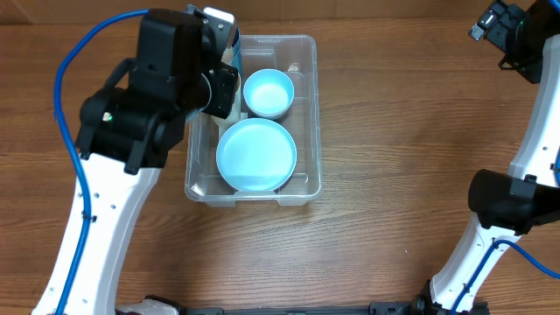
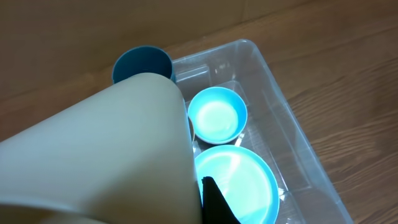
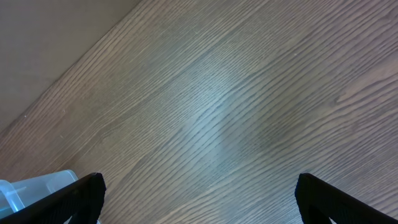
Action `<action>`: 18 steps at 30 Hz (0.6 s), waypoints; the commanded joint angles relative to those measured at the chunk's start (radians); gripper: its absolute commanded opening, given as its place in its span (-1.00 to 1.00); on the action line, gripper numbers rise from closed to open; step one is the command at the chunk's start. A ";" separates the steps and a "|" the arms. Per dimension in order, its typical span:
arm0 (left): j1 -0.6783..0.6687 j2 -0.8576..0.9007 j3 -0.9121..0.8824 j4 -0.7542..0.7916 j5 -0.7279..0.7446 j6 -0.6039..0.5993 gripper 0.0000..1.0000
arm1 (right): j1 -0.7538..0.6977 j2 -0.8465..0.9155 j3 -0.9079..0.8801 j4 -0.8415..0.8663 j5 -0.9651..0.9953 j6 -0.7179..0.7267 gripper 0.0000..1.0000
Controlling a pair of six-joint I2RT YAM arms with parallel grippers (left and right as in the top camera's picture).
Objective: Pack container
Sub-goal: 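Carry the cream cup over the bin and lower it into the cream cup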
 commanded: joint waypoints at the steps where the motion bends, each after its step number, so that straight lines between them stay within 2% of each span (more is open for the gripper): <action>1: -0.004 0.064 0.012 -0.016 0.005 0.019 -0.92 | -0.005 0.002 0.004 0.005 0.002 0.005 1.00; 7: -0.004 0.173 0.012 -0.033 0.005 0.019 -0.92 | -0.005 0.002 0.004 0.005 0.002 0.005 1.00; 14: -0.003 0.221 0.012 -0.031 -0.011 0.015 -0.92 | -0.005 0.002 0.004 0.005 0.002 0.005 1.00; 18: -0.002 0.222 0.012 -0.027 -0.122 -0.035 -0.92 | -0.005 0.002 0.004 0.005 0.002 0.005 1.00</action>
